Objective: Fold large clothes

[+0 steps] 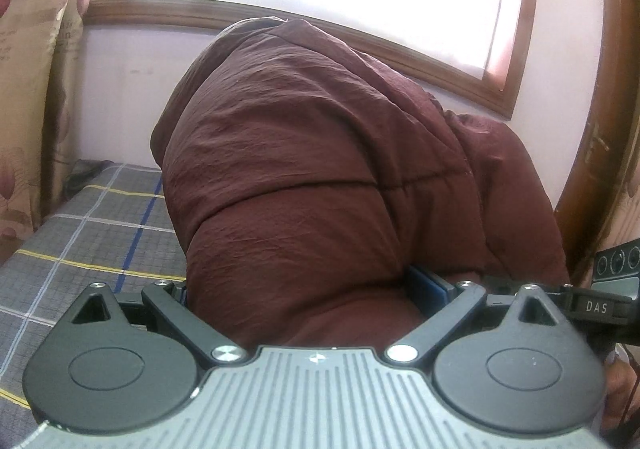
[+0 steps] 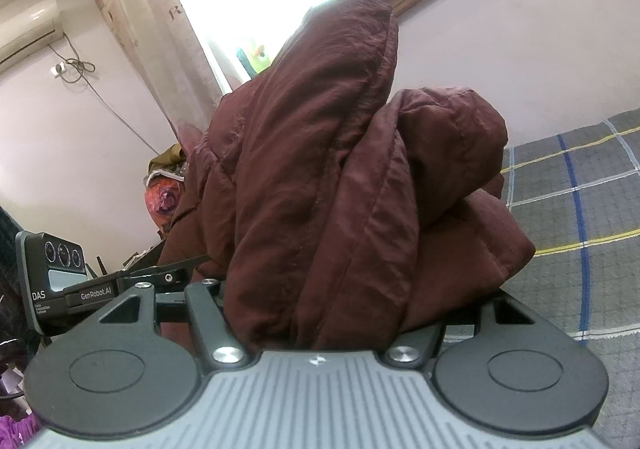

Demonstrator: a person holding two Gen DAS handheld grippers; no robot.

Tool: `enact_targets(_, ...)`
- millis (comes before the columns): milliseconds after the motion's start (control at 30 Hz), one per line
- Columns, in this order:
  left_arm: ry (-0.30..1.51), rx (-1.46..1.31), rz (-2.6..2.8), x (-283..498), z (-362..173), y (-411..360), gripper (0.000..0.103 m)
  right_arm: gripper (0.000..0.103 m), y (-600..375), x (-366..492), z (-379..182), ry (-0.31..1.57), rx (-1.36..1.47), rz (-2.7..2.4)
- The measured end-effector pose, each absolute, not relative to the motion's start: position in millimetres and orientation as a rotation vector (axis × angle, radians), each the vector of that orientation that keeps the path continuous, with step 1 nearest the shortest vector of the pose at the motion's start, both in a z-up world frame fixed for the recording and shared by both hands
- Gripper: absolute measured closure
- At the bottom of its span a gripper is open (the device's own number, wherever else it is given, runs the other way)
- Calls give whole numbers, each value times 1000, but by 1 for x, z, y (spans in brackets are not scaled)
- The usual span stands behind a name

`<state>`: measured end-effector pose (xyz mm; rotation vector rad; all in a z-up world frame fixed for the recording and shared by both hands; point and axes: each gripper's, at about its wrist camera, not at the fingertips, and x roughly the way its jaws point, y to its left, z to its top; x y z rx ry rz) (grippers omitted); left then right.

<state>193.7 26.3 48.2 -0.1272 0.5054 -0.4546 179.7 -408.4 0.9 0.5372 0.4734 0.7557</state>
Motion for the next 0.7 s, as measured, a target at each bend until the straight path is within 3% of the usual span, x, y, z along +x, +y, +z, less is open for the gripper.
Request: enact_targets(700,520,-154,-435,193,43,25,8,37,-403,181,1,479,532,750)
